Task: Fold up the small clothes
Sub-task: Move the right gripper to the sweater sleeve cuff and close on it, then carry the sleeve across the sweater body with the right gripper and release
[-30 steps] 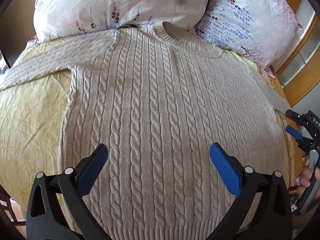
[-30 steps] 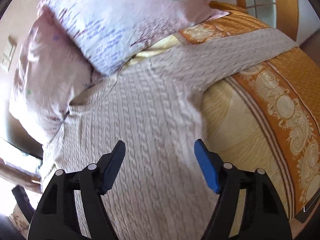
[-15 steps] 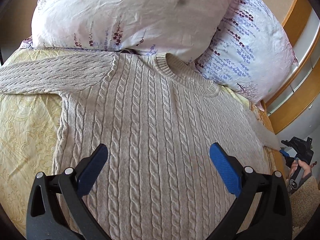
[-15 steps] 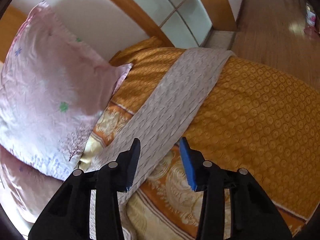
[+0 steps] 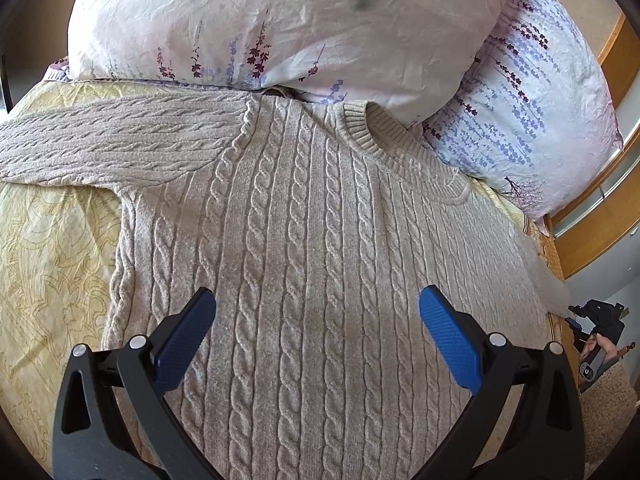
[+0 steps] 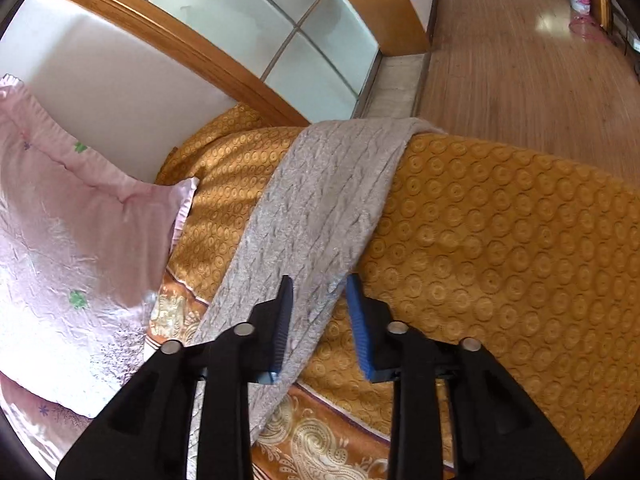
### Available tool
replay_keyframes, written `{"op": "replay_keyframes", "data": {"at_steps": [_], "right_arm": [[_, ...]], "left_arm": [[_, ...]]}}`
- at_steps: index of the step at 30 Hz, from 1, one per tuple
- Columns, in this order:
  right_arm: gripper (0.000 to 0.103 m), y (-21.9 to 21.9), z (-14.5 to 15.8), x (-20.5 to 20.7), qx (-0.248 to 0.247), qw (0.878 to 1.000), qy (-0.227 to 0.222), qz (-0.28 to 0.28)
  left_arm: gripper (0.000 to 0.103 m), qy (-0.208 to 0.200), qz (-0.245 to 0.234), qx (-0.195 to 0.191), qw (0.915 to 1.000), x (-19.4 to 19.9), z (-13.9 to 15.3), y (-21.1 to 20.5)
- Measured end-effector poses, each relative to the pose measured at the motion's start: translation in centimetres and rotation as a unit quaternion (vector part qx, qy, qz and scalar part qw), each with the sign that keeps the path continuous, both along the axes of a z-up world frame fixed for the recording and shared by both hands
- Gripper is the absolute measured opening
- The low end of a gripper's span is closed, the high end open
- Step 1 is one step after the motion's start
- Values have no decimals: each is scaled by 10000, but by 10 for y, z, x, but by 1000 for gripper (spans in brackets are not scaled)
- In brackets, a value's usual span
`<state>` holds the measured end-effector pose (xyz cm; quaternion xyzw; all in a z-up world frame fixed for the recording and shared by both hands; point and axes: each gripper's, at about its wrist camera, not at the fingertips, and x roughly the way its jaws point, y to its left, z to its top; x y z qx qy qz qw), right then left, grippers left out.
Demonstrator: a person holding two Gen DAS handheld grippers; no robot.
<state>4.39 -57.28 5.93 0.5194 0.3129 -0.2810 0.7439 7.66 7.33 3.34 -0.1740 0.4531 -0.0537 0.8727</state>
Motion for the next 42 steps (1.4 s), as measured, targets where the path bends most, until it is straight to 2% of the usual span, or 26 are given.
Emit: {"op": "replay_keyframes", "data": {"at_steps": [3, 6, 10, 14, 17, 19, 23, 26, 29, 31, 33, 36, 37, 39, 41, 42], "right_arm": [[9, -1, -5, 0, -58, 9999, -90, -83], [8, -1, -6, -2, -21, 9997, -205, -110], [8, 3, 11, -6, -172, 9977, -654, -3], [8, 13, 38, -5, -223, 9900, -1360, 289], [8, 33, 59, 4, -139, 9764, -2024, 740], [8, 56, 74, 15, -81, 9622, -2426, 1238], [8, 120, 85, 40, 188, 9311, -2792, 2340], [8, 179, 71, 59, 528, 9083, -2655, 3190], [8, 234, 43, 73, 740, 8955, -2120, 3844], [8, 262, 22, 79, 791, 8917, -1698, 4121], [8, 279, 12, 82, 611, 8893, -1365, 4322], [8, 292, 13, 83, -157, 8812, -948, 4628], [9, 294, 15, 83, -356, 8779, -880, 4694], [12, 290, 16, 84, -401, 8772, -864, 4706], [15, 286, 17, 91, -248, 8831, -895, 4600], [20, 281, 19, 90, -143, 8876, -928, 4509]], "left_arm": [[101, 34, -27, -101, 9999, 3, -2, 1], [101, 91, -77, -217, 9997, 5, -4, 1], [101, 65, -131, -349, 9993, 9, -6, 1], [101, 27, -206, -432, 9989, 12, -6, -1], [101, 24, -257, -472, 9985, 14, -6, -2], [101, 24, -277, -494, 9984, 14, -7, -3], [101, 11, -287, -542, 9981, 14, -8, -3], [101, -2, -277, -573, 9980, 14, -8, -2], [101, -6, -245, -612, 9978, 13, -8, 0], [101, 3, -230, -640, 9977, 12, -8, 1], [101, 2, -221, -659, 9976, 12, -7, 2], [101, 16, -214, -680, 9975, 12, -7, 2], [101, 31, -219, -685, 9974, 13, -8, 2], [101, 73, -244, -694, 9973, 14, -10, 1], [101, 78, -273, -687, 9972, 15, -9, 0], [101, 68, -282, -692, 9972, 15, -9, 0]]}}
